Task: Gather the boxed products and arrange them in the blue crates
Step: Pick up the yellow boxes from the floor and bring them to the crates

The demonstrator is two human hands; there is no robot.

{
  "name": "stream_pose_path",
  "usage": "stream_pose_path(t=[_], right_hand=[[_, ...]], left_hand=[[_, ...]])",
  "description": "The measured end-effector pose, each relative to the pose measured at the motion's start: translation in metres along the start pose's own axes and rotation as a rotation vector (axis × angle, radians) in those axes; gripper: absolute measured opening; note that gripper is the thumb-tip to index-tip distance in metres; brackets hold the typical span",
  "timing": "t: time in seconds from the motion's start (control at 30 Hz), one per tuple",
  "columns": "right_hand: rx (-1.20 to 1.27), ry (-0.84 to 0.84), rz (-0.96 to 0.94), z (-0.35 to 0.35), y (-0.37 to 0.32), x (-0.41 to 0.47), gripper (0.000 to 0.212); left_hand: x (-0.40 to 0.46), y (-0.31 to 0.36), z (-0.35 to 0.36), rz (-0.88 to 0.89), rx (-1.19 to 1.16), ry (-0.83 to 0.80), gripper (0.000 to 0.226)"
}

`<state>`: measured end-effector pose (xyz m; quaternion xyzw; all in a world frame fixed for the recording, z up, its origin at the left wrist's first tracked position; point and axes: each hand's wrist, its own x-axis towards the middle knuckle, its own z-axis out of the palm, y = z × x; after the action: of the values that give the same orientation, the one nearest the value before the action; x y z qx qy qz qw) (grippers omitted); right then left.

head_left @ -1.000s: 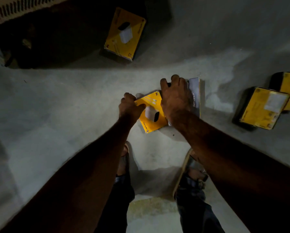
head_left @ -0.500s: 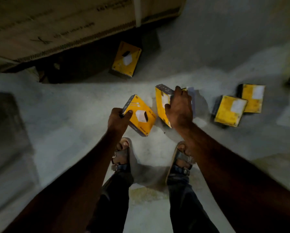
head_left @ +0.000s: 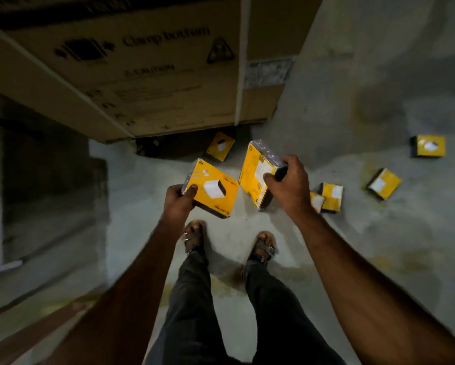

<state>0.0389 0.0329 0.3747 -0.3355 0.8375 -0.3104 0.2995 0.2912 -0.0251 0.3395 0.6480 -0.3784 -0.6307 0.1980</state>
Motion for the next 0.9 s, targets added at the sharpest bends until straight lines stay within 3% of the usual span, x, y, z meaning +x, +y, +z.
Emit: stream_pose_path(t=[0.2,0.33,0.43,0.6,0.9], right_hand=[[0.064,-0.046,-0.145,-0.027,-0.091,-0.028,0.039],[0.067,-0.079,-0.270,-0.009,-0.152,-0.053,0.037],[0.079,-0.117,-0.346,0.025,-0.202,-0.078,0.039],[0.212,-0.154,-0.378,0.093,-0.292,-0.133,0.034],[0.456,-0.382,-0.540,0.251,-0.515,-0.251,0.024]], left_hand=[[-0.083,0.047,-0.053,-0.017,-0.273,0.221,0.027],[-0.116,0.058,-0.118,-0.011,-0.411,0.273,0.026],[-0.133,0.065,-0.180,0.007,-0.524,0.345,0.037],[-0.167,0.071,-0.307,0.104,-0.659,0.418,0.014],[-0.271,0.097,-0.562,0.477,-0.858,0.648,0.017]])
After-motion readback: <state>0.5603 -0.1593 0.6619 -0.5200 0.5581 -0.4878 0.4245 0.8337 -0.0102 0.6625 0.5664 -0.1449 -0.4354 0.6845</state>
